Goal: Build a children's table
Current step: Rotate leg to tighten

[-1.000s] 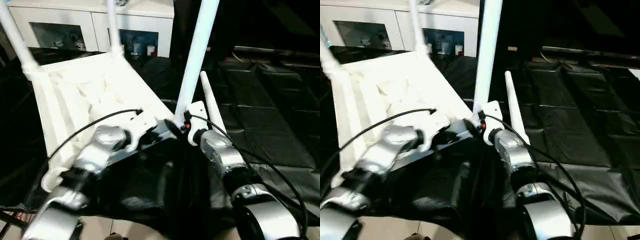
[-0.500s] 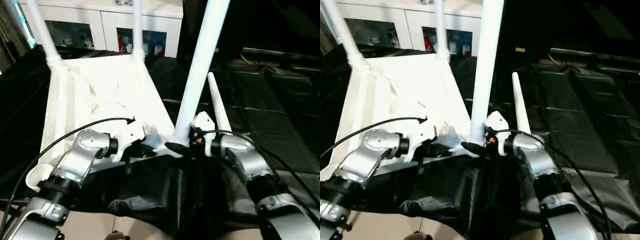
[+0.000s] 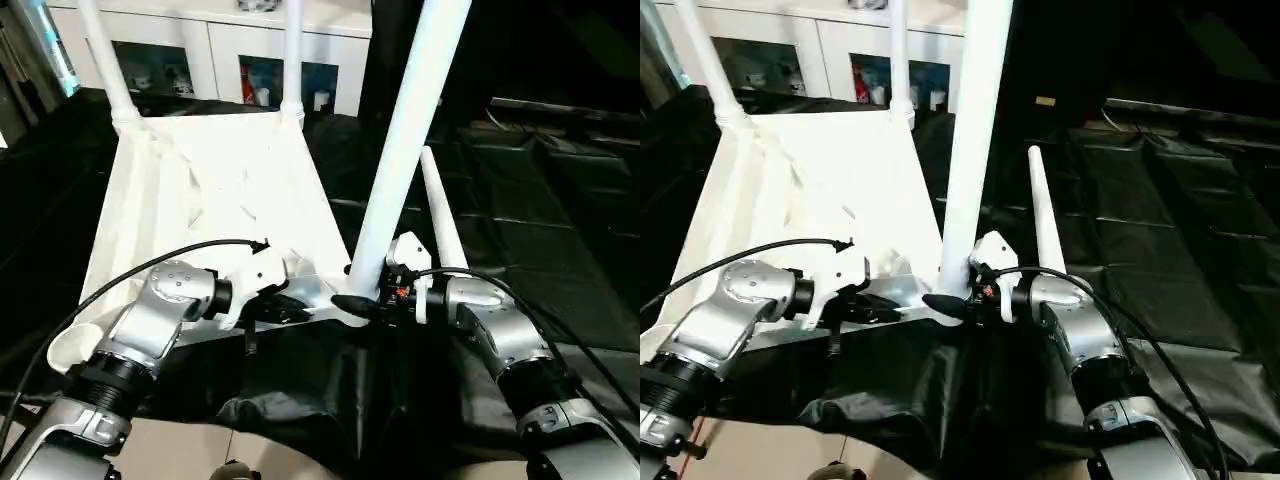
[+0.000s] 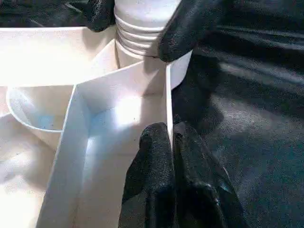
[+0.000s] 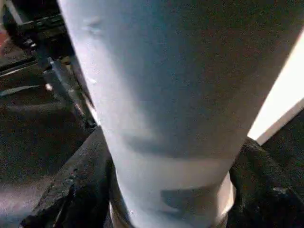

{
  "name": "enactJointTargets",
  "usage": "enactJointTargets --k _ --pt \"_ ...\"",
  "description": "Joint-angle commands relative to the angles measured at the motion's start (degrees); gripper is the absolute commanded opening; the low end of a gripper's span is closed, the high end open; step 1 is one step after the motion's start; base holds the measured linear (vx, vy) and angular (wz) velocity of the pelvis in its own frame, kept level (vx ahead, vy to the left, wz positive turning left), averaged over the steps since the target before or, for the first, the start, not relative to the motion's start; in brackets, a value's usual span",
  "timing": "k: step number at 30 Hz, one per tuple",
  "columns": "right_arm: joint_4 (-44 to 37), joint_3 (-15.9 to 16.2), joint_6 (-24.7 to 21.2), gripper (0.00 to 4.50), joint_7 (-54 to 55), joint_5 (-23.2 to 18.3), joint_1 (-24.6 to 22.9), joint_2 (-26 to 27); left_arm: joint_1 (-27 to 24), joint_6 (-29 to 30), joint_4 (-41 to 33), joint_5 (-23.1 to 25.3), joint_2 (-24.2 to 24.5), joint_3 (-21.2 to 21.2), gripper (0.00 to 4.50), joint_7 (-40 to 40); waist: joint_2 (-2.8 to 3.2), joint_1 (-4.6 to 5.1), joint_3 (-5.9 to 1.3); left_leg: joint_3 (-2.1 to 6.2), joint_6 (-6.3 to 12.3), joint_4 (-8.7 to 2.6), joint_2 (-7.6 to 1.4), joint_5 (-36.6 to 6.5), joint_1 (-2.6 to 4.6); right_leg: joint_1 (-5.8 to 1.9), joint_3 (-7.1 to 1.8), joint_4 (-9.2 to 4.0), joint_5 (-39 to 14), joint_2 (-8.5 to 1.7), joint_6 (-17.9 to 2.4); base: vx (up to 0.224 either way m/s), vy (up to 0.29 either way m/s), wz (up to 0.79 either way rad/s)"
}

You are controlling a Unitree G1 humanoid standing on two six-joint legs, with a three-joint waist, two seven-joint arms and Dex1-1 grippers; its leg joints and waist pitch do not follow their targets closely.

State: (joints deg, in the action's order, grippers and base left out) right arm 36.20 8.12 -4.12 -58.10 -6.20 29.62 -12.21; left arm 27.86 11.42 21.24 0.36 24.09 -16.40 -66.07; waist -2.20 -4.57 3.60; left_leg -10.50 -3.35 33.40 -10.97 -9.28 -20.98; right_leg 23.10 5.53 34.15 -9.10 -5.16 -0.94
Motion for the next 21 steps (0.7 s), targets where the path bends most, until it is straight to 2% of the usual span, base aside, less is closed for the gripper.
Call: enactJointTargets --k 1,3,4,6,7,8,11,13,14,15,16,17,20,21 --pt "3.9 0.1 -2.2 2.75 10.7 3.1 1.8 3.2 3.2 -0.2 1.3 0.3 -4.1 -0.3 0.00 4.5 0.16 0.52 -3.63 1.11 -0.95 -4.35 -2.58 -19.5 1.03 -2.13 -3.23 -4.69 -24.4 -3.86 -9.4 0.000 0.000 0.00" --pt "6.5 -1.1 -1.9 2.74 16.8 3.7 2.9 5.0 4.6 0.4 3.0 1.1 -5.6 0.0 0.00 7.4 0.04 1.03 -3.55 1.27 -1.93 -4.24 -2.34 -21.7 1.31 -1.90 -2.98 -5.20 -29.0 -4.01 -8.1 0.000 0.000 0.00" --pt "8.2 -2.3 -2.5 2.73 20.9 3.5 3.8 6.6 5.8 0.9 4.3 1.7 -6.8 0.3 0.00 9.8 0.14 1.50 -3.45 1.52 -1.97 -4.09 -2.24 -23.2 1.35 -1.77 -2.76 -5.81 -32.6 -4.18 -6.6 0.000 0.000 0.00" --pt "9.0 -2.9 -2.9 2.73 22.8 3.2 4.2 7.4 6.5 1.4 5.1 1.9 -7.7 0.5 0.00 11.3 0.09 1.73 -3.45 1.60 -1.98 -4.06 -2.20 -23.6 1.40 -1.65 -2.62 -6.08 -33.8 -4.14 -5.8 0.000 0.000 0.00" --pt "10.1 -3.8 -3.8 2.73 25.7 2.8 4.9 8.8 7.5 1.7 6.1 2.3 -8.9 0.7 0.00 13.3 0.12 1.87 -3.54 1.62 -1.78 -4.09 -2.22 -23.3 1.25 -1.71 -2.68 -6.07 -33.3 -4.15 -5.7 0.000 0.000 0.00" --pt "10.6 -4.3 -4.3 2.73 27.5 2.5 5.4 9.8 8.2 2.0 6.8 2.6 -9.7 0.7 0.00 14.7 0.17 1.86 -3.54 1.61 -1.68 -4.06 -2.23 -23.5 1.41 -1.51 -2.68 -6.16 -33.0 -4.10 -5.7 0.000 0.000 0.00" --pt "11.6 -4.7 -4.3 2.73 31.4 2.7 6.4 12.1 9.8 2.1 8.7 3.3 -11.6 0.9 0.00 17.9 0.20 2.02 -3.47 1.53 -1.44 -4.05 -2.14 -23.8 1.29 -1.44 -2.61 -6.22 -32.7 -3.98 -5.9 0.000 0.000 0.00" --pt "12.4 -3.8 -1.9 2.73 33.1 4.1 7.3 13.9 10.7 1.6 9.7 3.7 -13.0 0.8 0.00 18.8 0.35 1.91 -3.63 1.52 -1.56 -3.98 -2.09 -23.8 1.48 -1.33 -2.63 -6.23 -32.2 -4.04 -5.8 0.000 0.000 0.00" --pt "12.5 -3.7 -1.8 2.73 33.0 4.1 7.3 14.0 10.7 1.5 9.7 3.7 -13.0 0.8 0.00 18.7 0.29 1.93 -3.68 1.55 -1.41 -4.05 -2.17 -23.6 1.27 -1.49 -2.65 -6.09 -31.3 -4.07 -6.0 0.000 0.000 0.00" --pt "12.8 -4.1 -0.7 3.07 31.7 3.2 7.7 15.0 10.7 0.9 9.7 3.4 -13.4 0.6 0.00 18.0 0.30 1.89 -3.69 1.52 -1.20 -4.08 -2.23 -23.5 1.14 -1.54 -2.73 -6.05 -30.7 -4.15 -6.1 0.000 0.000 0.00" --pt "12.8 -4.1 -0.7 3.07 31.7 3.2 7.7 15.0 10.7 0.9 9.7 3.4 -13.4 0.6 0.00 18.0 0.28 1.87 -3.73 1.51 -1.11 -4.10 -2.23 -23.2 1.09 -1.61 -2.76 -5.95 -30.1 -4.10 -6.3 0.000 0.000 0.00" --pt "12.6 -4.6 -0.9 3.28 30.6 2.2 7.8 15.4 10.5 0.7 9.6 3.3 -13.4 0.5 0.00 17.5 0.28 1.85 -3.71 1.48 -1.03 -4.14 -2.25 -23.1 1.10 -1.58 -2.79 -5.89 -29.7 -4.03 -6.5 0.000 0.000 0.00" --pt "9.9 -3.3 -1.0 3.50 24.4 1.6 7.0 14.0 8.4 -0.8 7.1 2.0 -11.5 -0.3 0.00 12.8 0.30 1.77 -3.82 1.46 -0.51 -4.24 -2.33 -22.3 0.77 -1.92 -2.92 -5.55 -27.6 -4.08 -7.2 0.000 0.000 0.00" --pt "8.8 -2.4 -0.7 3.77 22.2 1.6 6.5 13.0 7.7 -1.2 6.4 1.5 -10.8 -0.5 0.00 11.4 0.17 1.72 -3.80 1.43 -0.36 -4.29 -2.44 -21.8 0.76 -1.98 -2.98 -5.41 -26.3 -4.07 -7.6 0.000 0.000 0.00"
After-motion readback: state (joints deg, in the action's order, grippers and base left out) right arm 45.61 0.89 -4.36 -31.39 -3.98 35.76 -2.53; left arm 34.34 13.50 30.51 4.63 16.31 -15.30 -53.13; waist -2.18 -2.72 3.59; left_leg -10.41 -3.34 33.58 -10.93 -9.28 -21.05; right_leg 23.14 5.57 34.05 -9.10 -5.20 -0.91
